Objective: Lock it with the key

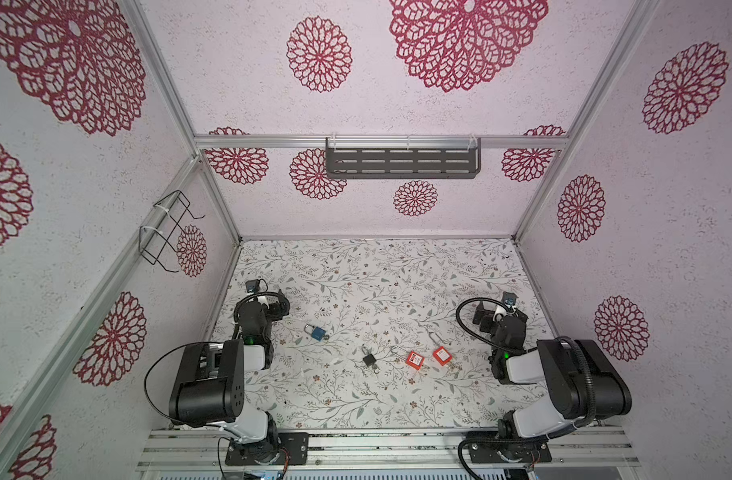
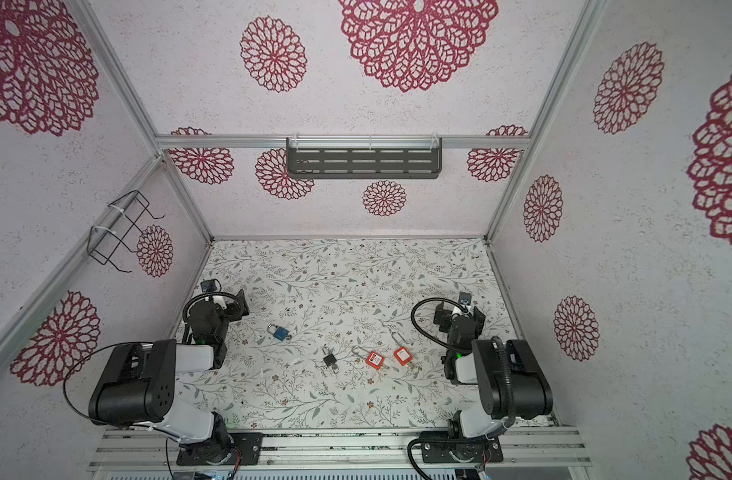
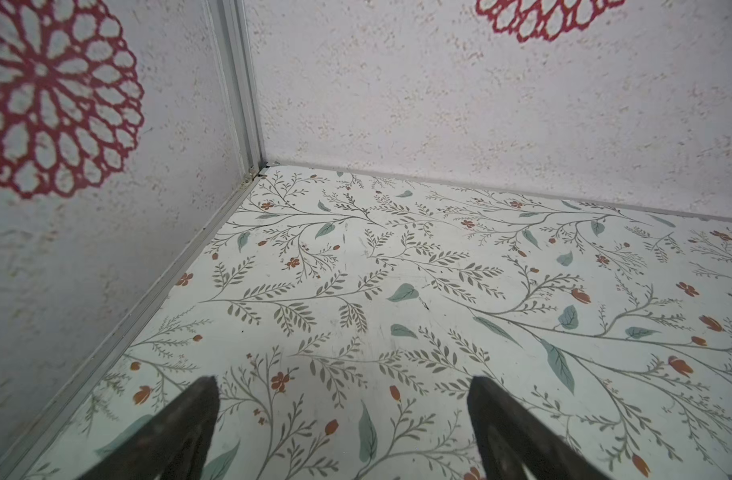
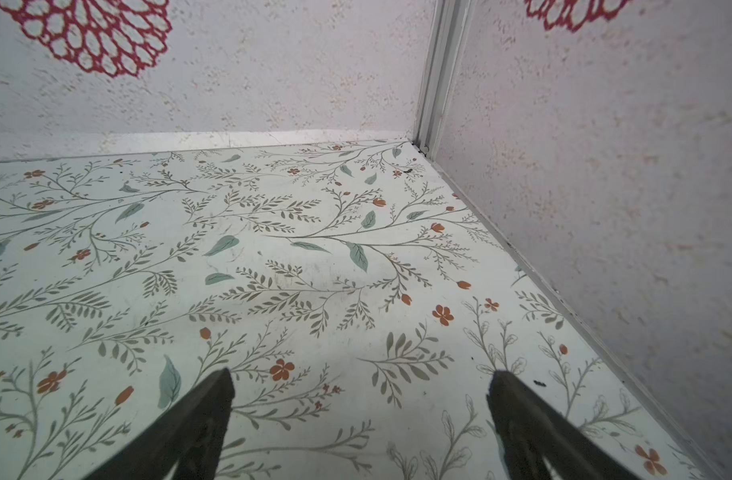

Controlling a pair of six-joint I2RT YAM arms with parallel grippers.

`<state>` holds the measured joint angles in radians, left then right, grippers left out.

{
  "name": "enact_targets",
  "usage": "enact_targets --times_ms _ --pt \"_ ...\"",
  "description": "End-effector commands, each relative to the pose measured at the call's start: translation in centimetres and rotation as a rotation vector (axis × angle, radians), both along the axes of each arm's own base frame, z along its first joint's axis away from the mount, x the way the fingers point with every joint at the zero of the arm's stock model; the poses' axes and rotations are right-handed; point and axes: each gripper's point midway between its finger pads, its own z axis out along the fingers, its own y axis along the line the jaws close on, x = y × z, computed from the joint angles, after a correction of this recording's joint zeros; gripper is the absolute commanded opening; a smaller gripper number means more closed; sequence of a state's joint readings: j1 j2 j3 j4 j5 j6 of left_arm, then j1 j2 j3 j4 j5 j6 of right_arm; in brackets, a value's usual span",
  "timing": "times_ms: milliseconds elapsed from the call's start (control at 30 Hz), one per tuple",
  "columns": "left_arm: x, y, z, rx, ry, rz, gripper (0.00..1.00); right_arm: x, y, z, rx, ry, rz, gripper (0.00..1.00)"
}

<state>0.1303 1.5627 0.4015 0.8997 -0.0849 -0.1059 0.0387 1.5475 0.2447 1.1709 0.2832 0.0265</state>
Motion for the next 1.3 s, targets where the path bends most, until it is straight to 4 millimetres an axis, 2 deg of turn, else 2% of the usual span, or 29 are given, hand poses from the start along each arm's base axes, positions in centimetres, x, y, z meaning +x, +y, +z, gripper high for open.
enact_targets --times_ms 0,1100,1200,1267 --pt "0.4 0.2 0.8 -0.002 -0.023 0.004 0.97 0.4 0.3 1.5 0.006 -0.056 0.009 0.99" --pt "0.3 0.8 0.8 -0.005 -0.018 0.034 0.97 0.3 0.4 1.5 0.001 -0.059 0.016 0.99" --pt "0.2 0.7 0.9 -0.008 -0.023 0.032 0.97 -0.2 1.7 2.2 -0.029 -0.092 0.083 0.99" --pt "0.0 0.7 1.3 -0.003 -0.041 0.032 0.97 -0.5 1.6 3.1 -0.037 -0.105 0.06 0.99"
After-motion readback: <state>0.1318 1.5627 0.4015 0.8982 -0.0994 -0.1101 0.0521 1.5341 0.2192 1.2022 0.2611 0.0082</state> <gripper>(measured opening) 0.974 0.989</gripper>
